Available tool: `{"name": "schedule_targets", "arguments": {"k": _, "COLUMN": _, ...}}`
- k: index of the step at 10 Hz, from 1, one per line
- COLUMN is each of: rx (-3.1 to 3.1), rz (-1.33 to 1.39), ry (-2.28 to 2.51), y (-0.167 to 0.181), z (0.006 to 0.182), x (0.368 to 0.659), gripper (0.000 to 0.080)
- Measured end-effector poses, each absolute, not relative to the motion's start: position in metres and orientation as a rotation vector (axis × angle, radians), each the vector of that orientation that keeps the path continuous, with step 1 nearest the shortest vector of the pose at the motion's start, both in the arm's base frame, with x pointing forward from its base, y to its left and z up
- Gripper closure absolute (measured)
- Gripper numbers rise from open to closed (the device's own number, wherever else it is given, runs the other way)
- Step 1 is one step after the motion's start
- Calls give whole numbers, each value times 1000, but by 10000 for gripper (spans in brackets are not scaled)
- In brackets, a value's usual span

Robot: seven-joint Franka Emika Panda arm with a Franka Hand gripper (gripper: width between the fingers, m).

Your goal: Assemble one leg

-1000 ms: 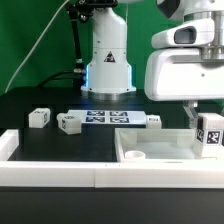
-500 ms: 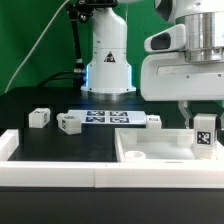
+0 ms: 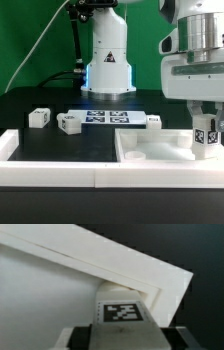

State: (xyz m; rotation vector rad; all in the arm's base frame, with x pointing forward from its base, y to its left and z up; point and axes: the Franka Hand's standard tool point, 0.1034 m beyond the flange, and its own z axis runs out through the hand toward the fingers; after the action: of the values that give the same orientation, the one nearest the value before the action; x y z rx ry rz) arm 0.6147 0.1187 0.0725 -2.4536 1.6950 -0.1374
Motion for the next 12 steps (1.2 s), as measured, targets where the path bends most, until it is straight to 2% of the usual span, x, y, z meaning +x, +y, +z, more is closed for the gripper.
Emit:
{"name": "schedule_targets", "arguments": {"k": 1, "rx": -2418, "rz": -131, "ry": 1736, "y": 116, "z": 73, "x": 615, "gripper": 505}}
{"name": "schedule_targets", "arguments": {"k": 2, "rx": -2353, "rz": -116, "ry": 1811, "y": 119, "z": 72, "x": 615, "gripper": 425}}
{"name": "schedule_targets", "arguments": {"k": 3, "rx": -2395, "rz": -121, "ry": 1760, "y": 120, "z": 73, "x": 614, "gripper": 425}}
{"name": "schedule_targets", "arguments": {"k": 5, "rx": -2490, "rz": -131, "ry": 1632, "y": 123, "z": 73, "x": 614, "gripper": 180}}
{"name": "schedule_targets", "arguments": {"k": 6, "rx": -2574, "rz": -146, "ry": 1503, "y": 121, "z": 74, "x": 615, "gripper": 159}}
{"name": "schedule_targets", "arguments": {"k": 12, "rx": -3107, "rz": -161, "ry": 390, "y": 124, "z": 78, "x": 618, "gripper": 151}}
